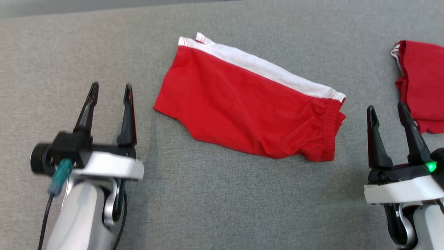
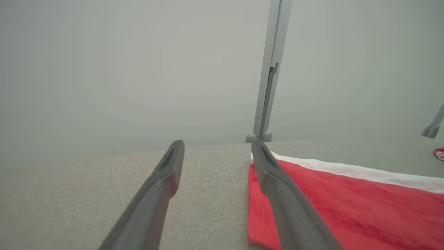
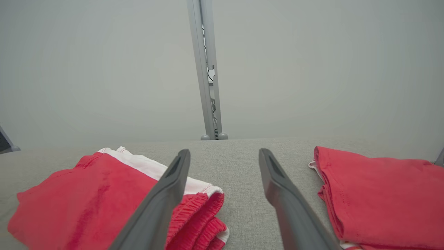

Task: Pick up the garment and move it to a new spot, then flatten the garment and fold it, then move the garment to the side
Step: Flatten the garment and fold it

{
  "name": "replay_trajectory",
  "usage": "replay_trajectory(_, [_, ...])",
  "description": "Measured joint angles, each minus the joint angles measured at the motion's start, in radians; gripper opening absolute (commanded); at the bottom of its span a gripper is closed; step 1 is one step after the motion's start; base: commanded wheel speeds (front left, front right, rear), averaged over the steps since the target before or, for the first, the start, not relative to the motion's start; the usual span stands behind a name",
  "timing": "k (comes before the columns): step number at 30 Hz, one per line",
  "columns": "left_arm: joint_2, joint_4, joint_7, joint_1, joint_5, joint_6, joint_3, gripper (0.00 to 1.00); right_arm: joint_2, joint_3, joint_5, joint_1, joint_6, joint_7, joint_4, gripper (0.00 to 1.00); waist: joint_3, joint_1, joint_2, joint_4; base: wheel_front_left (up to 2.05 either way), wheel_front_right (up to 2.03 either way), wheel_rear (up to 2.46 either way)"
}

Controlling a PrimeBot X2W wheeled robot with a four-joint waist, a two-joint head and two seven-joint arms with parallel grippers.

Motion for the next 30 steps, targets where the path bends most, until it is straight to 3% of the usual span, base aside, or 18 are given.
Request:
replay_trajectory(6, [0.008,-0.080,0.011,0.156,-0.001,0.039,0.020,1.00,-0.009,0.001,-0.007,0.058,0.000,0.000,0.004,1.00,-0.066,0.0000,0.0000,0.011,0.00,0.00,0.00])
replay_trajectory(12, [0.023,-0.128,0.048,0.212,-0.001,0.044,0.009,1.00,-0.009,-0.014,-0.007,0.093,0.000,0.003,0.002,1.00,-0.081,0.0001,0.0000,0.023,0.00,0.00,0.00])
replay_trajectory(24, [0.030,-0.133,0.067,0.208,-0.011,0.040,-0.005,1.00,0.002,-0.022,-0.002,0.098,0.000,0.011,-0.010,1.00,-0.077,0.0001,0.0000,0.021,0.00,0.00,0.00])
replay_trajectory(30, [0.040,-0.127,0.087,0.118,-0.005,0.022,-0.029,1.00,0.002,-0.019,0.005,0.091,0.000,0.012,-0.020,1.00,-0.051,0.0000,0.0000,0.016,0.00,0.00,0.00])
